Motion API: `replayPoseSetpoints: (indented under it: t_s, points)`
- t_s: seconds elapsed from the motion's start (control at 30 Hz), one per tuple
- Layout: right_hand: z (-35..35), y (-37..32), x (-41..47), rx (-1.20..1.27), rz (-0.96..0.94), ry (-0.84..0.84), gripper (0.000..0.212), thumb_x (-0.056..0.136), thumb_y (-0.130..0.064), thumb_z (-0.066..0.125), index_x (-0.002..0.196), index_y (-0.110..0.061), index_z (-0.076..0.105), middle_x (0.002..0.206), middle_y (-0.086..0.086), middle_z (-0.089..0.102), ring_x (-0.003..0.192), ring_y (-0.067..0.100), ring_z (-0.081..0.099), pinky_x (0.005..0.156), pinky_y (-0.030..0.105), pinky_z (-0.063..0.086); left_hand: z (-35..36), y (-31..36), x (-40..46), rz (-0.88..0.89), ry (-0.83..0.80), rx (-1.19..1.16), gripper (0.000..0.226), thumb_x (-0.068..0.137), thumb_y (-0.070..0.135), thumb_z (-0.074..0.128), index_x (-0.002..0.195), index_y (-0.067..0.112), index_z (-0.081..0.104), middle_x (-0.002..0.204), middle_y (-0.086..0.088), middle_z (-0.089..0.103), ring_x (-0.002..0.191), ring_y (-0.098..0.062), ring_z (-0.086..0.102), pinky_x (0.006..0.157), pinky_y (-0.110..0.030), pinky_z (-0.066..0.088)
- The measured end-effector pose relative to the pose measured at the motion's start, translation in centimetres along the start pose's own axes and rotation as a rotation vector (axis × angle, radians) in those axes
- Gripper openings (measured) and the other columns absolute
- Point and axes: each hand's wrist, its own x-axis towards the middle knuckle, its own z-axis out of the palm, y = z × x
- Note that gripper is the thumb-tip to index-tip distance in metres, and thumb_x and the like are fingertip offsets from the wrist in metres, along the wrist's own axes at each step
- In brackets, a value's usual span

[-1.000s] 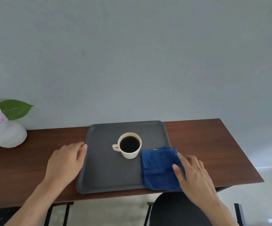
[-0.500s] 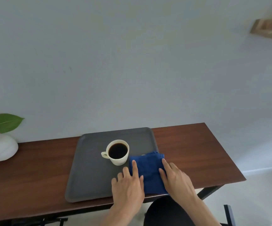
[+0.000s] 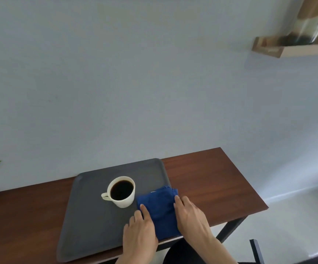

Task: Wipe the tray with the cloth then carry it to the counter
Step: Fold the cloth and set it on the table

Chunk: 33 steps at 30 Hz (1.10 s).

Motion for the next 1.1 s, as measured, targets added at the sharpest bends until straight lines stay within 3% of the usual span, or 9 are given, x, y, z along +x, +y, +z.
replayPoseSetpoints:
  t_s: [0.27,0.43,0.57,0.6,0.67,0.77,0.87,0.93,1.1]
  points:
    - [-2.5,4.1,1.6,-0.001,-0.077,0.080,0.072,0.056,-0.005,0.094,0.121,-0.004,0.064,0.087,0.003,0.062,0.061,0.017,0.062,0.039,0.024,0.046,0.5,3.5,1.3,0.061,0.084,-0.028,0.072,0.107,0.029,0.047,0.163,0.002,0.010,0.140,-0.008,0.048,0.119,-0.021,0.055,0.095,-0.032,0.048]
    - [-5.3,11.1,3.5,-0.096,0.003,0.110,0.070,0.063,0.007,0.089,0.128,0.002,0.061,0.089,0.010,0.062,0.061,0.023,0.063,0.039,0.031,0.052,0.2,9.4,5.6,0.185,0.075,-0.037,0.080,0.080,0.022,0.085,0.145,-0.007,0.050,0.106,-0.010,0.066,0.085,-0.024,0.067,0.068,-0.036,0.057]
    - [-5.3,17.0,4.2,-0.180,0.077,-0.016,0.069,0.068,-0.010,0.094,0.128,-0.005,0.060,0.097,0.008,0.065,0.069,0.022,0.068,0.054,0.029,0.057,0.3,14.0,8.1,0.245,-0.017,0.009,0.080,0.099,0.021,0.064,0.158,-0.007,0.019,0.143,-0.018,0.048,0.123,-0.033,0.052,0.103,-0.046,0.045]
    - [-5.2,17.9,4.3,-0.195,0.093,-0.025,0.061,0.080,-0.022,0.088,0.132,-0.010,0.058,0.102,0.007,0.066,0.076,0.021,0.069,0.060,0.029,0.058,0.5,14.6,8.4,0.241,-0.027,0.045,0.076,0.100,0.023,0.061,0.158,-0.005,0.020,0.146,-0.019,0.046,0.125,-0.034,0.048,0.105,-0.047,0.042]
    - [-4.8,19.2,3.9,-0.232,0.105,0.025,0.042,0.104,-0.040,0.052,0.139,-0.018,0.055,0.114,0.007,0.064,0.091,0.026,0.065,0.074,0.037,0.057,1.4,15.0,8.7,0.218,0.011,0.096,0.067,0.105,0.031,0.052,0.157,-0.002,0.024,0.148,-0.018,0.044,0.126,-0.034,0.044,0.107,-0.049,0.038]
    - [-4.5,19.8,3.2,-0.265,0.104,-0.062,0.059,0.106,-0.056,0.024,0.153,-0.027,0.043,0.143,0.006,0.054,0.124,0.031,0.053,0.099,0.049,0.048,2.4,14.7,9.0,0.223,0.095,0.121,0.065,0.110,0.042,0.032,0.159,0.001,0.021,0.157,-0.019,0.036,0.135,-0.038,0.037,0.112,-0.055,0.030]
    - [-3.7,20.2,3.1,-0.221,0.130,-0.207,0.072,0.101,-0.067,0.004,0.165,-0.034,0.011,0.172,0.002,0.019,0.157,0.027,0.016,0.124,0.053,0.018,2.6,14.4,9.4,0.232,0.100,0.111,0.067,0.111,0.047,0.024,0.161,0.003,0.017,0.165,-0.018,0.027,0.145,-0.041,0.029,0.117,-0.058,0.024]
    - [-3.4,20.4,3.3,-0.197,0.142,-0.252,0.076,0.096,-0.071,-0.008,0.164,-0.036,-0.004,0.174,-0.001,0.005,0.159,0.024,0.001,0.126,0.053,0.006,2.7,14.4,9.4,0.239,0.089,0.105,0.068,0.111,0.047,0.024,0.161,0.003,0.016,0.166,-0.019,0.026,0.147,-0.041,0.028,0.118,-0.058,0.024]
    - [-3.3,20.4,3.3,-0.182,0.158,-0.251,0.092,0.084,-0.077,-0.025,0.163,-0.034,-0.007,0.174,0.000,0.001,0.159,0.024,-0.001,0.127,0.054,0.006,2.0,14.0,9.2,0.227,0.059,0.073,0.072,0.110,0.051,0.028,0.161,0.002,0.016,0.166,-0.020,0.026,0.147,-0.042,0.028,0.119,-0.060,0.024]
